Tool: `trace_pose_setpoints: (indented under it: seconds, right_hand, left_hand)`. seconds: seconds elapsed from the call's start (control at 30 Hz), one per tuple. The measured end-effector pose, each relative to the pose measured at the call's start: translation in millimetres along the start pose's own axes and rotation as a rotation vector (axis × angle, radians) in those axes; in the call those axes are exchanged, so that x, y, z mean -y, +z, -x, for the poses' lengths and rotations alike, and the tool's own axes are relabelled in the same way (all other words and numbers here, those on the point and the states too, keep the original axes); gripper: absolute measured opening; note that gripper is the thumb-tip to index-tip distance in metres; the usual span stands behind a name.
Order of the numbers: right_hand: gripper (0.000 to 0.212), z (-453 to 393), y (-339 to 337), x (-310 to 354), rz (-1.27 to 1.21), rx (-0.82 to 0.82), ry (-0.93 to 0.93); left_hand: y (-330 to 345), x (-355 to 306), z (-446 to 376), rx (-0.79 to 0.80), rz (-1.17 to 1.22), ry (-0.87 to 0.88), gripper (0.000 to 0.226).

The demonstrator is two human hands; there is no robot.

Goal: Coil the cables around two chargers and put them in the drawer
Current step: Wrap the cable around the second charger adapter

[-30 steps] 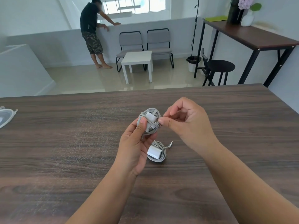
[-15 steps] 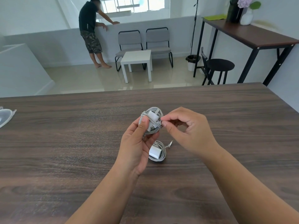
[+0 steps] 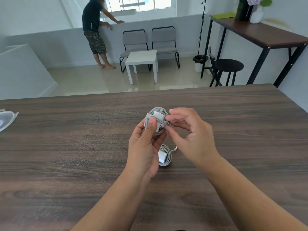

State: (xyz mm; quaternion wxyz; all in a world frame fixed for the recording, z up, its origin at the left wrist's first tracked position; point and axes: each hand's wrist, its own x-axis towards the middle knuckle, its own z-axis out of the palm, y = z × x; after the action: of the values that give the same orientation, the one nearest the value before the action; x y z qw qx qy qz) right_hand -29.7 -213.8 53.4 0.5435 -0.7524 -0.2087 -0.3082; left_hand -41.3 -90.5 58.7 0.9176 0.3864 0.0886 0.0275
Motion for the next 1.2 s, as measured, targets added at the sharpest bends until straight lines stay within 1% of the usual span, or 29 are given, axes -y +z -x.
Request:
trace_pose_setpoints:
  seconds: [0.07, 0.17, 0.23, 0.33, 0.47, 0.6, 0.7, 0.83, 0.97, 1.07, 1.13, 1.2]
  right_hand:
    - [0.052, 0.3, 2.2, -0.1, 0.011, -0.010, 0.021]
    - [0.060, 0.4, 4.5, -3.4, 0.111, -0.040, -0.001]
    - [0.061, 1.3, 5.0, -5.6, 0.121, -0.054, -0.022]
    - [0.062, 2.5, 6.8, -7.9, 0.058, -0.055, -0.012]
    - [0.062, 2.6, 6.9, -17.0, 0.044, -0.091, -0.085]
    - [0.058, 5.4, 6.8, -25.8, 0.006, -0.053, -0.124]
    - [0.057, 11.4, 8.2, -26.6, -0.056, 0.003, -0.063]
    - [0.057, 15.0, 4.2, -27.5, -0.081, 0.085, 0.055]
    - [0.051, 12.7, 0.2, -25.1, -0.122, 0.163, 0.084]
    - [0.043, 12.0, -5.0, -28.6, -0.265, 0.158, 0.123]
    - [0.031, 9.1, -8.4, -31.8, -0.330, 0.160, 0.168]
    - [0.018, 7.0, -10.6, -32.7, -0.338, 0.167, 0.203]
  left_hand:
    - [0.5, 1.0, -0.3, -0.003, -0.005, -0.002, 0.055]
    - [0.6, 3.2, -1.0, -0.018, -0.001, -0.009, 0.056]
    - [-0.7, 4.1, -1.1, -0.023, -0.004, -0.010, 0.055]
    - [-1.5, 4.5, -1.1, -0.025, -0.003, -0.007, 0.055]
    - [-0.4, 4.2, -1.4, -0.023, -0.010, -0.034, 0.057]
    - [-1.0, 6.6, -2.3, -0.032, -0.029, -0.066, 0.059]
    - [-2.7, 9.7, -2.9, -0.047, -0.038, -0.077, 0.061]
    - [-7.0, 13.0, -2.1, -0.064, -0.053, -0.116, 0.061]
    - [-10.5, 12.8, -2.4, -0.050, -0.043, -0.125, 0.057]
    - [-10.4, 9.3, -0.7, -0.038, -0.034, -0.128, 0.054]
    - [-10.1, 7.1, -0.3, -0.036, -0.029, -0.127, 0.054]
    - [-9.7, 5.5, -0.2, -0.023, -0.032, -0.128, 0.054]
